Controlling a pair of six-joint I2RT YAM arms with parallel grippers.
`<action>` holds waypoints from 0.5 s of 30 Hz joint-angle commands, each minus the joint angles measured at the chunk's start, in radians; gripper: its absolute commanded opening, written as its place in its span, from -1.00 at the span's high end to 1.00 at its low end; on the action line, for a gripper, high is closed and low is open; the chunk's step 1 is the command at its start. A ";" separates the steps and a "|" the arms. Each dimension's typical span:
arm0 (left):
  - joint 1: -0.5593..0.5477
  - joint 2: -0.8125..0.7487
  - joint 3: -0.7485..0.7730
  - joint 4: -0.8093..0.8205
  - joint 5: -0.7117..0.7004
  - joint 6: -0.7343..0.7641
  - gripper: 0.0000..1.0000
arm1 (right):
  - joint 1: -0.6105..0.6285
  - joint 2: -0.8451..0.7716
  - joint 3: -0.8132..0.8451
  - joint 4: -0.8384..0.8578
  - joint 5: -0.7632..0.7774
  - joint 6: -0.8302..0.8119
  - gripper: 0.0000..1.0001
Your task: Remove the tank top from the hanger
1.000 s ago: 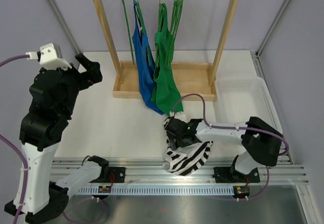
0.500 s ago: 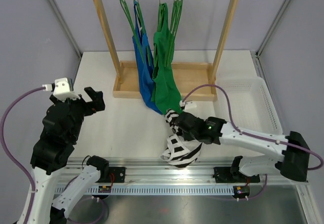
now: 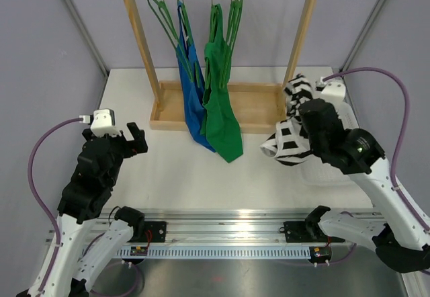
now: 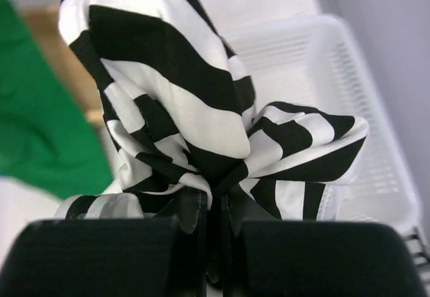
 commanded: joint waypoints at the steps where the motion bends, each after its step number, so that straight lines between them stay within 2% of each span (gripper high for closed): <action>1: 0.003 0.007 -0.011 0.077 -0.009 0.013 -0.98 | -0.135 -0.005 0.074 0.024 0.099 -0.168 1.00; 6: 0.003 0.010 -0.017 0.089 0.044 0.002 -0.98 | -0.423 0.082 0.050 0.125 -0.048 -0.213 1.00; 10: 0.001 0.011 0.002 0.079 0.061 -0.008 -0.98 | -0.559 0.165 -0.033 0.211 -0.133 -0.212 1.00; 14: 0.001 0.028 0.097 0.033 0.040 -0.040 -0.98 | -0.665 0.292 -0.104 0.263 -0.179 -0.170 1.00; 15: 0.001 0.033 0.114 0.021 0.032 -0.050 -0.98 | -0.667 0.308 -0.118 0.278 -0.196 -0.169 0.85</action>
